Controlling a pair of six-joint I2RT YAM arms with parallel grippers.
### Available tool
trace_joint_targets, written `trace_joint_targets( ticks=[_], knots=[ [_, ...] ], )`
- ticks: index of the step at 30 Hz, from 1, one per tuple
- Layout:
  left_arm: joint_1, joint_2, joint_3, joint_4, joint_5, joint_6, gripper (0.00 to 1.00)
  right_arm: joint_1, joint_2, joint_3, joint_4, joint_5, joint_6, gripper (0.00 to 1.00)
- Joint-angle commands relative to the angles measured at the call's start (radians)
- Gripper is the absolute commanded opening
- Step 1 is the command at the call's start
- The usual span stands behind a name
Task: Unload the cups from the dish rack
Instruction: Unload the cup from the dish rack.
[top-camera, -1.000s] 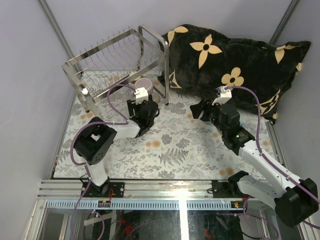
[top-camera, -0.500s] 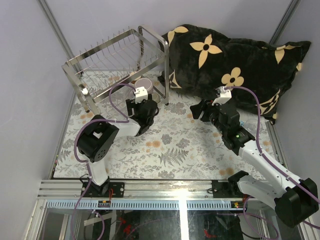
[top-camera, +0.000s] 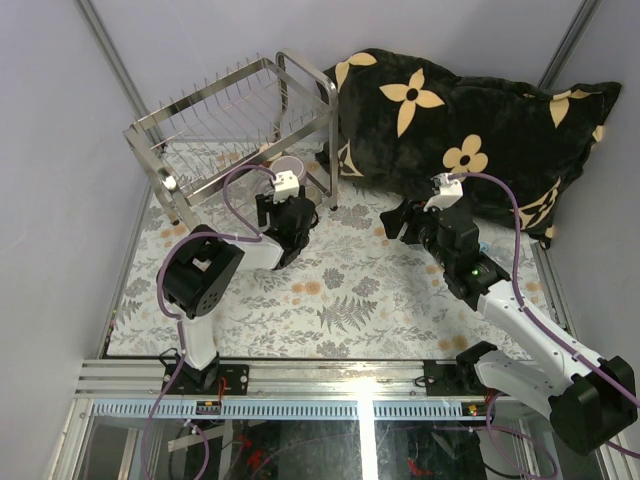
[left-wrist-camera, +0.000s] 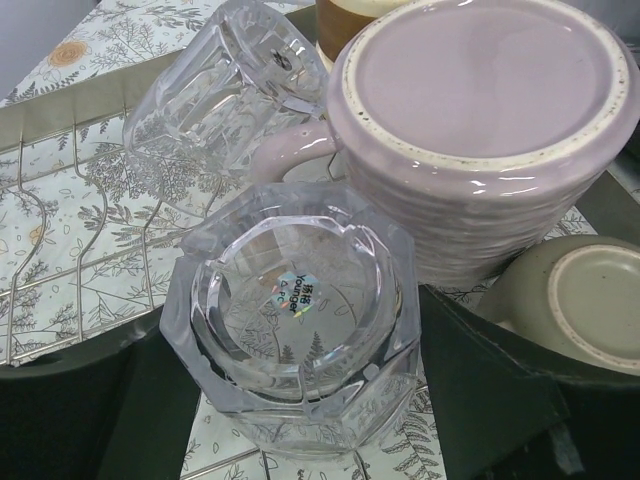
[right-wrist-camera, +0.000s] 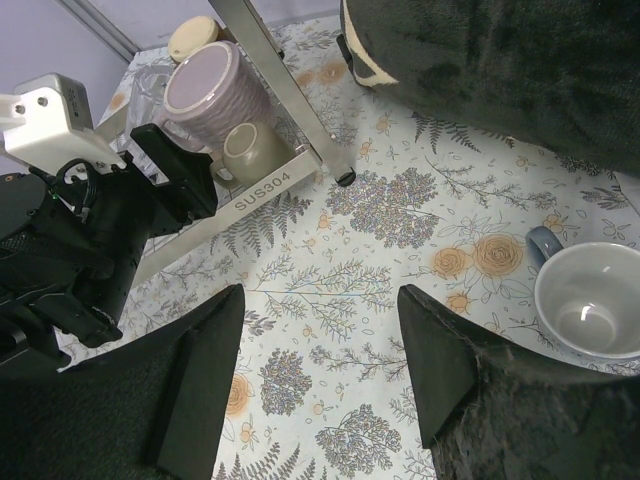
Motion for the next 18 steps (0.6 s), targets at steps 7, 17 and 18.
trace_joint_targets(
  ticks=[7, 17, 18],
  knots=[
    [0.012, -0.005, 0.025, 0.002, -0.046, -0.032, 0.15, 0.005, -0.022, 0.003, 0.02, 0.01, -0.019, 0.7],
    [-0.018, -0.131, 0.012, -0.147, -0.153, -0.13, 0.0, 0.004, -0.03, -0.014, 0.041, -0.001, -0.008, 0.7],
    [-0.023, -0.147, 0.015, -0.178, -0.163, -0.15, 0.0, 0.004, -0.03, -0.017, 0.047, -0.004, -0.005, 0.7]
  ],
)
